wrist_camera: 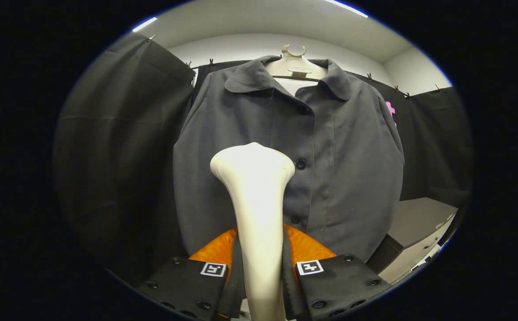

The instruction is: Iron the clothes twice with a garment steamer, once on the left side and once on the right side.

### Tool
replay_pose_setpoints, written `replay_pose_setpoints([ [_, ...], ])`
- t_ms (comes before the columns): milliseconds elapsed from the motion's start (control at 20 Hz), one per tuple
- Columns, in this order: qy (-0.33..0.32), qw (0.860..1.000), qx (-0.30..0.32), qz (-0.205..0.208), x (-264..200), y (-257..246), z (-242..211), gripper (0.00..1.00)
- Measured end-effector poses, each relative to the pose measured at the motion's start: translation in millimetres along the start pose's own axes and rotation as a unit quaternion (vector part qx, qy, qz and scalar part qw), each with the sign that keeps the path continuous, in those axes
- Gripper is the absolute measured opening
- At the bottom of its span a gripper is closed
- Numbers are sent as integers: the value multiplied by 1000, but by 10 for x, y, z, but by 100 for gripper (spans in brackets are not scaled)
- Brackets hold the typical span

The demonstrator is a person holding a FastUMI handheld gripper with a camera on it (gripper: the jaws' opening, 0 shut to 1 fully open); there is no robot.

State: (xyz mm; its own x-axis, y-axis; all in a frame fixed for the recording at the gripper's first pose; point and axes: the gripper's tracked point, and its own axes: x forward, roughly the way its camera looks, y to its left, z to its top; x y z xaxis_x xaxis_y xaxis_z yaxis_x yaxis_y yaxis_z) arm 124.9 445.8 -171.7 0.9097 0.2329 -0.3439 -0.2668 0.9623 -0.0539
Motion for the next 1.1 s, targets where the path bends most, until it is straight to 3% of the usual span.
replay_pose_setpoints([
  [650,71,997,-16,10,-125,8,-867,44],
  [1100,165,986,-19,20,-181,75,-1843,44],
])
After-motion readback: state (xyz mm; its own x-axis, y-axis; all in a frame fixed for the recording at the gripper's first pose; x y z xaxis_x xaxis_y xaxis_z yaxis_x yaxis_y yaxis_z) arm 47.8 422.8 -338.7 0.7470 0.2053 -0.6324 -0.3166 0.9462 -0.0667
